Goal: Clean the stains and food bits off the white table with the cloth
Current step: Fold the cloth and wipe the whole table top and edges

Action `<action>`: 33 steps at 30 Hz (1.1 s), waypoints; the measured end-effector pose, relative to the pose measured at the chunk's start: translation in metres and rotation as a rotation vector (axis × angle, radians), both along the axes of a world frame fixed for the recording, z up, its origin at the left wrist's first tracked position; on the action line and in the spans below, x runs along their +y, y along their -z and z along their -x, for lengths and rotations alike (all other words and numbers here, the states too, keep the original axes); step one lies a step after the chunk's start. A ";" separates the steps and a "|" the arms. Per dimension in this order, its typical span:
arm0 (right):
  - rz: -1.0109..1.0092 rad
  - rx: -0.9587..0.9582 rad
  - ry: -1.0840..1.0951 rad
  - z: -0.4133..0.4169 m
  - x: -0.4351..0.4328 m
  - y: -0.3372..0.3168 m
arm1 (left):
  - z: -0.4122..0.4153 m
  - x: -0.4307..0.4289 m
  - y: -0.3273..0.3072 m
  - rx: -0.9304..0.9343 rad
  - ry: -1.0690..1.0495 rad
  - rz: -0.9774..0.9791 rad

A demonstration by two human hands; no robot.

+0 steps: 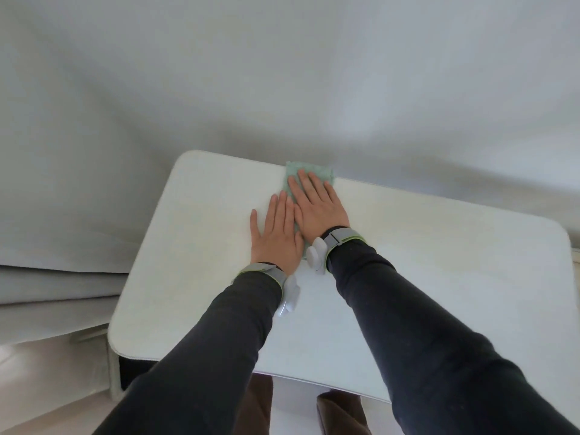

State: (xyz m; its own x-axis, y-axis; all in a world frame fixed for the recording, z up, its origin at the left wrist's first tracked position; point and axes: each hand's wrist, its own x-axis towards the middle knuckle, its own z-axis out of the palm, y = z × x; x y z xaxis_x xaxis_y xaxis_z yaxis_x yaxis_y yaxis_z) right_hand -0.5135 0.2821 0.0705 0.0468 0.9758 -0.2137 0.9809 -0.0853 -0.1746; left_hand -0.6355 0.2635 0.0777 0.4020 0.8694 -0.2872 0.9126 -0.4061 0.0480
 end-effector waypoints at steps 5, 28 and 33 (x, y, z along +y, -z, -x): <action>-0.009 0.000 0.013 -0.064 -0.045 -0.001 | -0.064 -0.045 0.001 -0.004 0.004 -0.006; -0.008 -0.064 0.199 -0.315 -0.220 -0.008 | -0.314 -0.197 -0.001 -0.118 0.178 -0.002; 0.005 -0.130 0.334 -0.352 -0.253 -0.002 | -0.351 -0.220 -0.004 -0.124 0.283 0.002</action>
State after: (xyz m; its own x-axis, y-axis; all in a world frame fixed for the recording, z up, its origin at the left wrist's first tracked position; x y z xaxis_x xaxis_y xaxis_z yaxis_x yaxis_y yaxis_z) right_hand -0.1620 0.0288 0.0725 0.3903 0.9008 -0.1901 0.9126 -0.4058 -0.0492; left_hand -0.2847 0.0433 0.0815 0.6602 0.7174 -0.2226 0.7504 -0.6432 0.1525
